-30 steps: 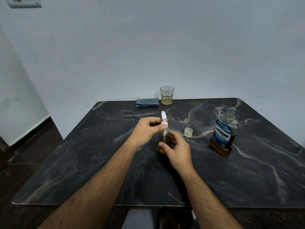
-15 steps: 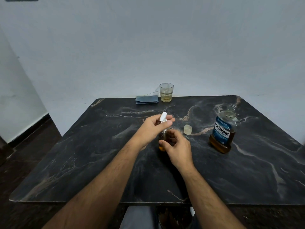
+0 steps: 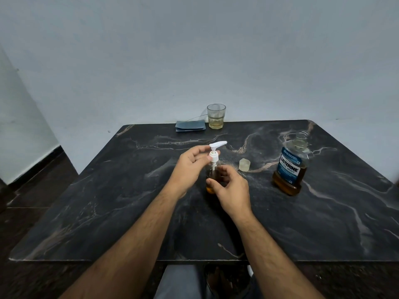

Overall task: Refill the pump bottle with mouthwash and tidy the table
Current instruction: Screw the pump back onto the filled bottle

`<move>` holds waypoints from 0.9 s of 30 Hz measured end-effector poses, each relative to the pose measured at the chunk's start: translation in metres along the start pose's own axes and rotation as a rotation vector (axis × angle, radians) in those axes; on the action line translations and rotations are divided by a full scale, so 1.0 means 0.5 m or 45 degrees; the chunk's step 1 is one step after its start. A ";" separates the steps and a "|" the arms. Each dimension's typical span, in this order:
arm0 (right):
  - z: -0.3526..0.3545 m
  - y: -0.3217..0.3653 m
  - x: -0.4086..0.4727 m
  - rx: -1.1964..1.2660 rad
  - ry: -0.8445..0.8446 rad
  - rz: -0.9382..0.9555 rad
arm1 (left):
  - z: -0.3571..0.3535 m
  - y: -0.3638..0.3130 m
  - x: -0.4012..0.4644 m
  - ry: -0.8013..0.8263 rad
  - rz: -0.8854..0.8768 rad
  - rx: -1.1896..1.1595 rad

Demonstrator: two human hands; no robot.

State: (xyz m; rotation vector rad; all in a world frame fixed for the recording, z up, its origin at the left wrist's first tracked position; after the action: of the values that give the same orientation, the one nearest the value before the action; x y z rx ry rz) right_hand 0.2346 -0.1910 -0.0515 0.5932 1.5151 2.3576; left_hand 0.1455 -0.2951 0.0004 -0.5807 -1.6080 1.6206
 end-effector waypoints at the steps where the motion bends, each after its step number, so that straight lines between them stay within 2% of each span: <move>1: -0.001 0.000 0.000 -0.009 -0.004 -0.001 | -0.005 -0.002 0.000 0.031 0.008 -0.006; 4: -0.003 -0.001 0.000 -0.048 -0.017 -0.009 | -0.019 -0.007 0.003 0.029 0.035 0.064; 8: -0.002 -0.001 -0.002 -0.085 -0.029 0.009 | -0.025 0.002 0.013 -0.230 0.121 0.321; 11: -0.002 0.000 -0.002 -0.086 -0.022 0.014 | -0.023 0.008 0.013 -0.312 0.126 0.446; 21: 0.001 0.007 -0.006 -0.111 -0.024 0.008 | -0.020 0.002 0.009 -0.235 0.036 0.433; 27: -0.005 0.004 -0.005 -0.227 -0.028 0.037 | -0.048 -0.005 -0.007 -0.423 0.072 0.497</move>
State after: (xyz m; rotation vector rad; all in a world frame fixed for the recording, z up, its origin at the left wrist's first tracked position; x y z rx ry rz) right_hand 0.2359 -0.1948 -0.0512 0.5987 1.2778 2.4660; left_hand 0.1668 -0.2830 -0.0004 -0.1581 -1.4484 2.0894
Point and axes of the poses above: each hand's wrist, its own x-axis towards the middle knuckle, its own z-axis out of the back of the hand, y = z × x, the point moved 2 cm from there along x, towards the middle knuckle, and after that the axes turned 14 degrees about y, right-handed, at the moved point
